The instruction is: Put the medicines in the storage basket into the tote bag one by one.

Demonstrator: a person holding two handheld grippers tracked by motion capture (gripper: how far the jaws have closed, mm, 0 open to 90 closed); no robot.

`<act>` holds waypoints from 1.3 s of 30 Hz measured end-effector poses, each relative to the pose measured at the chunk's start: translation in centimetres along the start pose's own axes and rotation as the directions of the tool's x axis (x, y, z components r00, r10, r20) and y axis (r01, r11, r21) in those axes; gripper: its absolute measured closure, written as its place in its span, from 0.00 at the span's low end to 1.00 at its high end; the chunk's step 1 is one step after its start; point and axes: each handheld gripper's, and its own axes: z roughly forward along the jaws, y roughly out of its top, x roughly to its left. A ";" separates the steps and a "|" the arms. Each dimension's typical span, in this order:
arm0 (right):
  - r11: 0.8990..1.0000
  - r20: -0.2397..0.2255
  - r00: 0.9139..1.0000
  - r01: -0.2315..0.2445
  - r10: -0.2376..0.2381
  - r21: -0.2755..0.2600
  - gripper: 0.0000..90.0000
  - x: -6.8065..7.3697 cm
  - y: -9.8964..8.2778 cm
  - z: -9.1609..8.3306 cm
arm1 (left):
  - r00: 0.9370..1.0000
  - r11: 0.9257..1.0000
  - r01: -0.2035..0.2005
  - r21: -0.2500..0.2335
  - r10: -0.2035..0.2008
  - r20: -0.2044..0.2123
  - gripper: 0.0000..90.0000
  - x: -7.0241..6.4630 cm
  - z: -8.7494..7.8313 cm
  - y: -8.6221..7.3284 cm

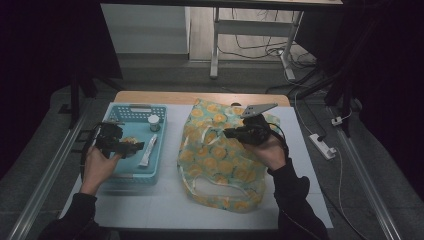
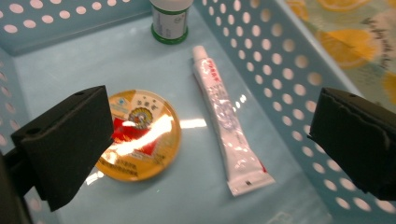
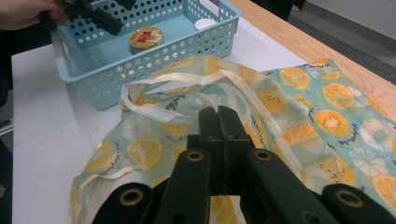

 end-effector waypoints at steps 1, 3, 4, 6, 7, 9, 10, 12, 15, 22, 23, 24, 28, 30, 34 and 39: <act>1.000 0.001 1.000 0.002 -0.002 0.001 1.00 0.0 0.0 0.0 | 1.000 1.000 -0.001 0.007 0.001 -0.005 0.00 0.1 0.2 0.1; 1.000 0.000 1.000 0.003 -0.003 0.003 1.00 0.0 0.0 0.0 | 1.000 1.000 0.000 0.017 0.000 -0.007 0.00 0.5 0.6 0.4; 1.000 -0.001 1.000 0.003 -0.003 0.003 1.00 0.0 0.0 -0.1 | 1.000 1.000 0.000 0.019 0.000 -0.005 0.00 0.6 0.8 0.4; 1.000 0.001 1.000 0.004 -0.004 0.001 1.00 0.0 0.0 -0.1 | 1.000 1.000 0.011 0.024 -0.011 -0.002 0.00 1.2 1.2 0.6; 1.000 0.002 1.000 0.005 -0.005 0.000 1.00 0.0 0.0 -0.1 | 1.000 0.999 0.017 0.029 -0.017 -0.006 0.00 1.4 1.4 0.7; 1.000 0.002 1.000 0.005 -0.005 -0.001 1.00 0.0 0.0 -0.2 | 1.000 0.999 0.026 0.043 -0.025 -0.016 0.00 1.8 1.8 0.8; 1.000 0.002 1.000 0.006 -0.006 -0.002 1.00 0.0 0.0 -0.2 | 0.999 0.998 0.027 0.050 -0.026 -0.022 0.00 2.0 2.0 0.8; 1.000 0.001 1.000 0.005 -0.005 -0.002 1.00 0.0 0.1 -0.2 | 0.999 0.997 0.031 0.068 -0.029 -0.028 0.00 2.4 2.5 0.8; 1.000 0.000 1.000 0.006 -0.006 -0.001 1.00 0.0 0.0 -0.1 | 0.999 0.996 0.037 0.085 -0.035 -0.022 0.00 2.9 3.2 0.7; 1.000 -0.001 1.000 0.009 -0.009 0.003 1.00 0.0 0.0 -0.1 | 1.000 0.992 0.019 0.122 -0.018 -0.009 0.00 3.7 4.3 1.1; 1.000 0.000 1.000 0.009 -0.009 0.003 1.00 0.0 0.0 -0.2 | 1.000 0.991 0.016 0.133 -0.015 -0.009 0.00 3.8 4.6 1.2; 1.000 0.000 1.000 0.009 -0.009 0.002 1.00 0.0 0.0 -0.2 | 1.000 0.989 0.015 0.145 -0.014 -0.011 0.00 3.9 4.8 1.2; 1.000 0.001 1.000 0.008 -0.008 0.001 1.00 0.0 0.0 -0.2 | 0.999 0.981 0.018 0.194 -0.012 -0.031 0.00 4.2 5.6 1.1; 1.000 0.000 1.000 0.009 -0.009 0.002 1.00 0.0 0.0 -0.2 | 0.999 0.978 0.014 0.206 -0.007 -0.037 0.00 4.1 5.8 1.1; 1.000 -0.001 1.000 0.010 -0.010 0.003 1.00 0.0 0.0 -0.2 | 0.999 0.967 0.010 0.254 0.002 -0.047 0.00 4.0 6.2 1.0; 1.000 0.000 1.000 0.011 -0.011 0.000 1.00 0.0 0.0 -0.3 | 0.998 0.949 0.023 0.314 -0.004 -0.062 0.00 3.9 6.7 0.9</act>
